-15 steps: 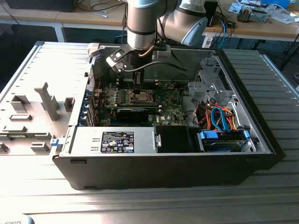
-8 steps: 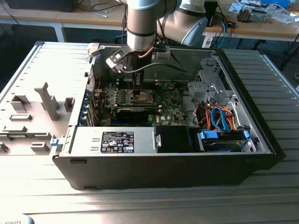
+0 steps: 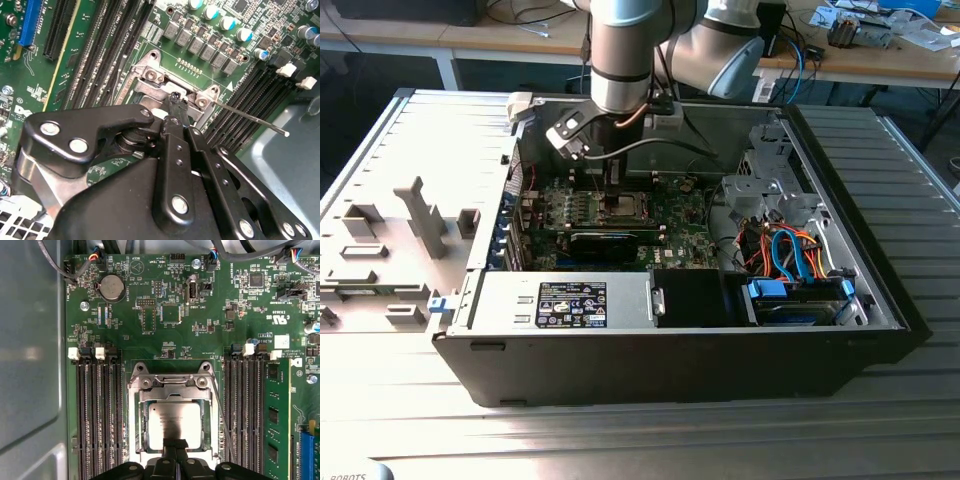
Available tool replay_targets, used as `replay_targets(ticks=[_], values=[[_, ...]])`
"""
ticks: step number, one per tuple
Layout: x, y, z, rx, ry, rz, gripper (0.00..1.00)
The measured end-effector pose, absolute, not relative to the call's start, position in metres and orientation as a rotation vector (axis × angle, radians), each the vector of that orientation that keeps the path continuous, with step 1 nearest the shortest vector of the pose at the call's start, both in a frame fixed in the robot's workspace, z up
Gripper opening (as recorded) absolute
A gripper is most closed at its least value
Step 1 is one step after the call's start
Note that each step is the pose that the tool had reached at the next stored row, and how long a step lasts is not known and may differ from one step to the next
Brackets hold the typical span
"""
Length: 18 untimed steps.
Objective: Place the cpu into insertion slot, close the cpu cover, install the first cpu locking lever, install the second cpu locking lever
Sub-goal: 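Close the cpu cover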
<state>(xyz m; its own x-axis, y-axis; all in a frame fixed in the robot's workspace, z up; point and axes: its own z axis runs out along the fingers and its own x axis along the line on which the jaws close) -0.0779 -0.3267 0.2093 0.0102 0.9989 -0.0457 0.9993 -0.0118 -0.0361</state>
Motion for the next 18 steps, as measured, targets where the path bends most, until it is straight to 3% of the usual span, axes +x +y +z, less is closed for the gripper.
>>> replay_targets(ticks=[18], values=[[-0.0706,-0.3267,0.2082,2.228,2.204,-0.09,0.11]])
